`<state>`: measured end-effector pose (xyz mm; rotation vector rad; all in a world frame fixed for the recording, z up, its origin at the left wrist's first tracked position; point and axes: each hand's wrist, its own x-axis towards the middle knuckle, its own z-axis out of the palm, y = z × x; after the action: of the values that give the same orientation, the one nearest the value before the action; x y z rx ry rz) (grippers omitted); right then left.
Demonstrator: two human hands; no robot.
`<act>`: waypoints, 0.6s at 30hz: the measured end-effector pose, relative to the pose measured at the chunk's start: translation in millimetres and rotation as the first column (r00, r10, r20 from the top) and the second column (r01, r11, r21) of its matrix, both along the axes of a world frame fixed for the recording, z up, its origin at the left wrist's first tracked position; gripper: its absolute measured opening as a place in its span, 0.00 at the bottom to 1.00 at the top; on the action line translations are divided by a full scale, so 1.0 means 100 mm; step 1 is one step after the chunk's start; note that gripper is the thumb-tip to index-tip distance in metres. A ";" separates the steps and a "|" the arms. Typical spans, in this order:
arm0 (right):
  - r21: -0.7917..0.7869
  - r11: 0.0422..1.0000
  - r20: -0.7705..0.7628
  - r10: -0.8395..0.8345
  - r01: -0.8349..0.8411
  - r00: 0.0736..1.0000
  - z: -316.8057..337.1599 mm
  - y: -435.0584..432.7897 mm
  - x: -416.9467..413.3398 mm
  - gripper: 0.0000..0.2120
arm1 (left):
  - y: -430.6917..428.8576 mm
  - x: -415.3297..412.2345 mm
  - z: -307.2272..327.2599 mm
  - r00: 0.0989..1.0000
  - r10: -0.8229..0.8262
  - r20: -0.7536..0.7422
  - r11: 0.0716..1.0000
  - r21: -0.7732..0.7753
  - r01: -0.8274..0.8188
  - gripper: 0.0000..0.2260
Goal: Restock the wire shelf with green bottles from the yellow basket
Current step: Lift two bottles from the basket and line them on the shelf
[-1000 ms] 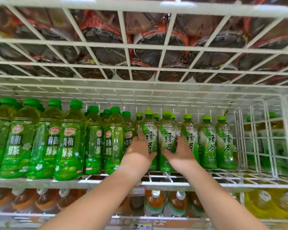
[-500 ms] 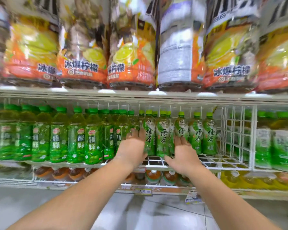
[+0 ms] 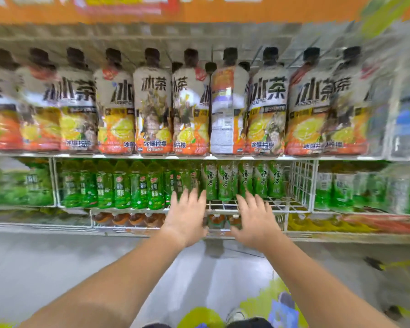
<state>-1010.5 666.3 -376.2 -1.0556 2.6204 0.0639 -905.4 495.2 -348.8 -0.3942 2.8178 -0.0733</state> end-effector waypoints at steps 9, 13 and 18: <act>-0.050 0.998 -0.034 0.036 -0.038 0.999 1.14 0.43 0.82 0.43 | 0.43 0.77 1.01 0.998 -0.065 0.007 0.998 0.009 0.064 0.50; -0.098 0.995 -0.089 -0.019 0.010 0.996 1.42 0.63 1.24 0.44 | 0.56 1.11 1.32 0.995 -0.102 -0.009 0.995 0.005 0.102 0.51; -0.123 0.984 -0.135 -0.143 0.126 0.981 1.65 0.89 1.81 0.43 | 0.66 1.52 1.63 0.981 -0.193 -0.024 0.981 -0.024 0.193 0.53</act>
<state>-829.5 755.7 -211.0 -0.9378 2.8487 -0.0421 -753.1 561.6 -186.2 -0.1256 2.8755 -0.1407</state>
